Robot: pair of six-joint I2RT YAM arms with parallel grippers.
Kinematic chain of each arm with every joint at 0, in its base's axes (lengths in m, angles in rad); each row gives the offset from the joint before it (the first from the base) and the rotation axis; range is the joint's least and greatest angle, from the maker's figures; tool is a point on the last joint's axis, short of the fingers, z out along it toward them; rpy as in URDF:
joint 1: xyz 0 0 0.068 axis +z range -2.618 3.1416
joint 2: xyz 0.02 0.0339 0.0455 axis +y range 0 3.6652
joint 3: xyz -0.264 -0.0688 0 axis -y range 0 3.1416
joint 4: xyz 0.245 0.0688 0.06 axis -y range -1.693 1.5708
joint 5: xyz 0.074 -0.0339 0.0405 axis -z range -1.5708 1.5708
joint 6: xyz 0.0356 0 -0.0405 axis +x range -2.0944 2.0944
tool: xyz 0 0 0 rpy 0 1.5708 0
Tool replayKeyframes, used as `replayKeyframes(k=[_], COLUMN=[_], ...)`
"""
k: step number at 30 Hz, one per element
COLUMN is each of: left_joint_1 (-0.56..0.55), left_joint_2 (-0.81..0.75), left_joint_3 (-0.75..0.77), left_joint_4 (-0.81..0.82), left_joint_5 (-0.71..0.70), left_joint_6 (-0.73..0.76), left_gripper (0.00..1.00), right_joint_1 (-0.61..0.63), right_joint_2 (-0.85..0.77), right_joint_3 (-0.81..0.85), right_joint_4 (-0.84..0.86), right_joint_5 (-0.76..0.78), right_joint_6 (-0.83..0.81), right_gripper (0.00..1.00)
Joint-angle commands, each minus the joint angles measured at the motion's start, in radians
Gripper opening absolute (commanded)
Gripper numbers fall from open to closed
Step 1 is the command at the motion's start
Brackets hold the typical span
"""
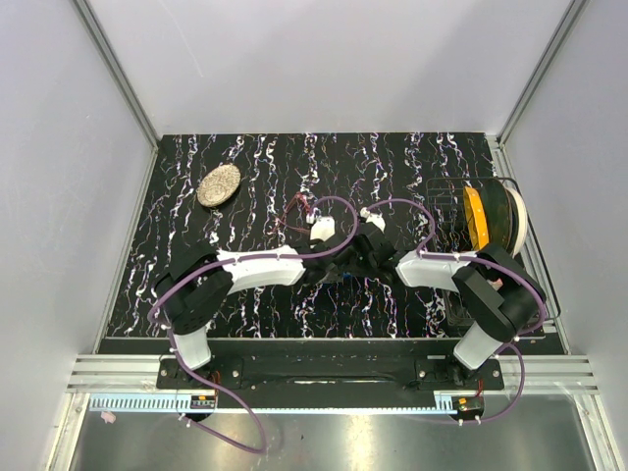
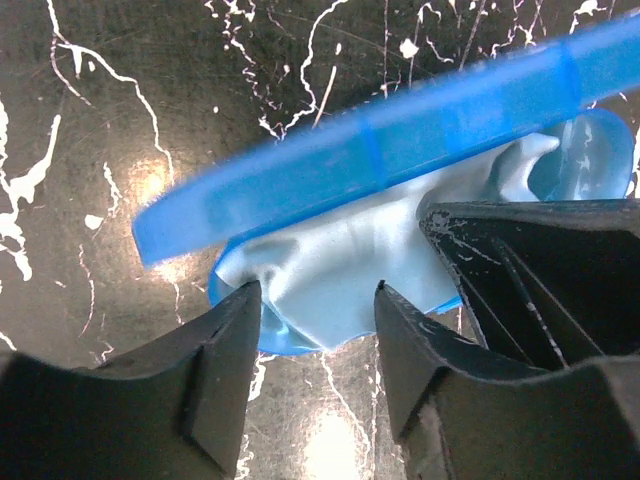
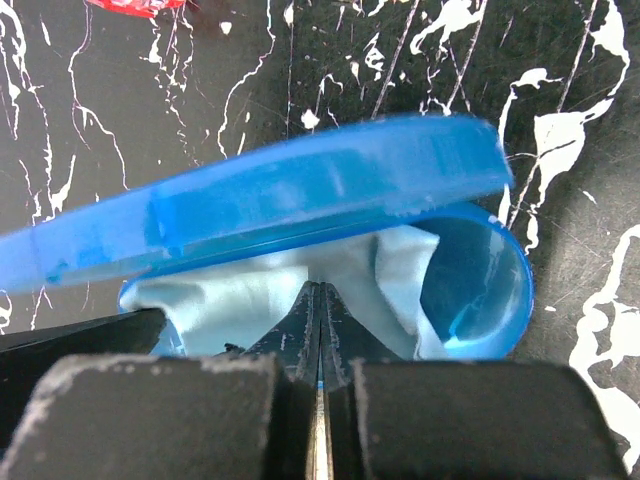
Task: Organize the sunglasses
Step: Place the glasses cleaning cloth in the sunglasses case.
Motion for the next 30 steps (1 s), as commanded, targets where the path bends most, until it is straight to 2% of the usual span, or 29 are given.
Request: replayKeyframes(k=[1,8,12,13,18,30], left_joint_1=[0.005,0.005,0.005,0.005,0.007,0.011], left_joint_2=[-0.066,-0.131,-0.129,-0.123,-0.076,-0.031], left_joint_3=[0.026,0.017,-0.005,-0.005,-0.038,-0.121], left_joint_4=[-0.06,0.011,0.083,0.103,0.193,0.298], left_joint_5=[-0.027,0.008,0.044,0.056,0.08,0.028], left_joint_6=[0.016,0.057,0.068,0.068,0.06,0.033], left_gripper=[0.56,0.58,0.46,0.39,0.26,0.21], right_joint_1=[0.004,0.003,0.004,0.004,0.006,0.004], right_joint_2=[0.065,0.067,0.068,0.068,0.062,0.044], right_joint_3=[-0.032,-0.027,-0.026,-0.026,-0.024,-0.033], right_joint_4=[-0.19,-0.193,-0.194,-0.194,-0.191,-0.191], right_joint_5=[0.046,0.047,0.046,0.046,0.046,0.05], right_joint_6=[-0.018,-0.017,-0.015,-0.012,-0.009,-0.003], right_gripper=[0.0,0.0,0.0,0.0,0.0,0.0])
